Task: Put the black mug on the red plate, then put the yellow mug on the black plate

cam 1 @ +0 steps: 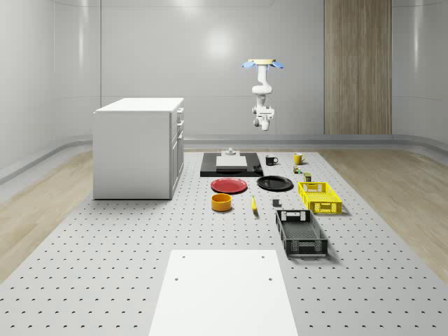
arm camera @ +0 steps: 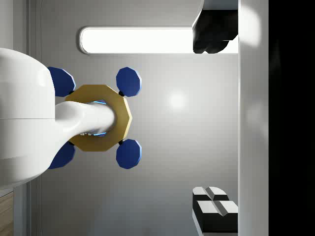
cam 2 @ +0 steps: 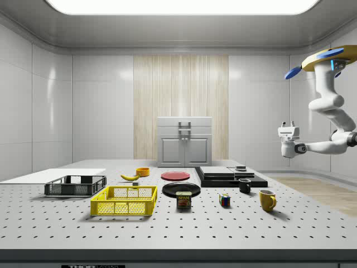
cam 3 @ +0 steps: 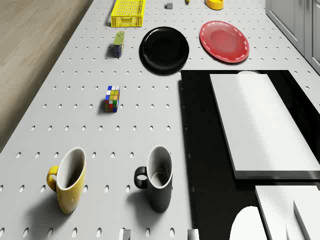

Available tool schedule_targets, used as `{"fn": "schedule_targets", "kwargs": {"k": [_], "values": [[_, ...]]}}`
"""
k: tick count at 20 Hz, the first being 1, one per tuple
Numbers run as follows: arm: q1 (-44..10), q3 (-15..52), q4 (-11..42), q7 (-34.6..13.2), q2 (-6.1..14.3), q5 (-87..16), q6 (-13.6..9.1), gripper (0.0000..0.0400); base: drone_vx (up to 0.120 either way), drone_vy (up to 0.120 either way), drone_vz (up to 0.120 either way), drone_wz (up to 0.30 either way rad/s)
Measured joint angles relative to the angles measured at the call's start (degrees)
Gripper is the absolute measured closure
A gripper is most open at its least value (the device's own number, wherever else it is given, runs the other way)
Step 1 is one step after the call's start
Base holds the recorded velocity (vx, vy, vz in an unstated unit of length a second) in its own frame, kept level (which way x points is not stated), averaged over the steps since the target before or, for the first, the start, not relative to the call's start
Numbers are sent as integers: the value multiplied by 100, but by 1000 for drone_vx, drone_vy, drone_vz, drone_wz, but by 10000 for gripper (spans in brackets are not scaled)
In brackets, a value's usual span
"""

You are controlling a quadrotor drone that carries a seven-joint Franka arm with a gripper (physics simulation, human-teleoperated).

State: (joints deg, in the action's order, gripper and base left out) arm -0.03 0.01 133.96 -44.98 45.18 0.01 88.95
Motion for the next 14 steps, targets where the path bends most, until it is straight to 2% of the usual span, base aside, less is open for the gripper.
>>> {"fn": "schedule_targets", "kwargs": {"k": [3,8,13,14], "values": [[-9,4,-361,5,-41,3,-306,0,0,0,0,0],[-19,11,-974,10,-226,7,-711,0,0,0,0,0],[-27,15,-1424,13,-396,10,-970,0,0,0,0,0],[-28,16,-1482,14,-418,11,-1001,0,120,0,0,0]]}}
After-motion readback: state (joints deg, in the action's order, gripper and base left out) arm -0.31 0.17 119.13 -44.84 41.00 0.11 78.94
